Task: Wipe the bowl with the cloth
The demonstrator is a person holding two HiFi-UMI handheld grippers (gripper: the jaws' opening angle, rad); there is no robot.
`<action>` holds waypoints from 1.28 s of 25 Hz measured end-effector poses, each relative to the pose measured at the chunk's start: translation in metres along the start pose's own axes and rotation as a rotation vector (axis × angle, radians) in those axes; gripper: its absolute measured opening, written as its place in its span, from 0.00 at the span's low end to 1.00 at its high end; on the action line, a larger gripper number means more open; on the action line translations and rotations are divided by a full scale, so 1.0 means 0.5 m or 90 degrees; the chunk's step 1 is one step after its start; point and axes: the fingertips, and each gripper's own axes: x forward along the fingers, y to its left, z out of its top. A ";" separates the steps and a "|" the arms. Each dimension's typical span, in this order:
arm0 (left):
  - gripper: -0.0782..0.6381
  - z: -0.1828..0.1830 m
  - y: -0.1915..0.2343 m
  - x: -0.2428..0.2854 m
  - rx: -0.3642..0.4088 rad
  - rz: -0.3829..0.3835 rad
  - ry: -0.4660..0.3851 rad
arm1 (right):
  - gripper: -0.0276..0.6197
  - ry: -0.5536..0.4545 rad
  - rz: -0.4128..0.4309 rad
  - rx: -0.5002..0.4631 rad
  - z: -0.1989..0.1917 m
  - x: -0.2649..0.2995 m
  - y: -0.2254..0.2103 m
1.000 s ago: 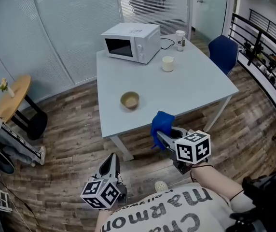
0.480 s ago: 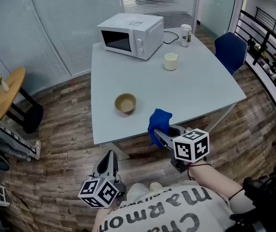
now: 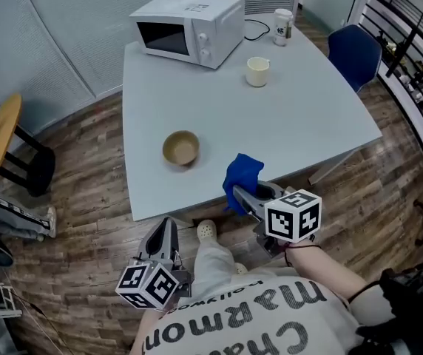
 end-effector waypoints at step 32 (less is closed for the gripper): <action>0.30 0.095 0.274 0.451 -0.069 -0.064 0.216 | 0.14 0.036 -0.113 0.090 0.201 0.343 -0.214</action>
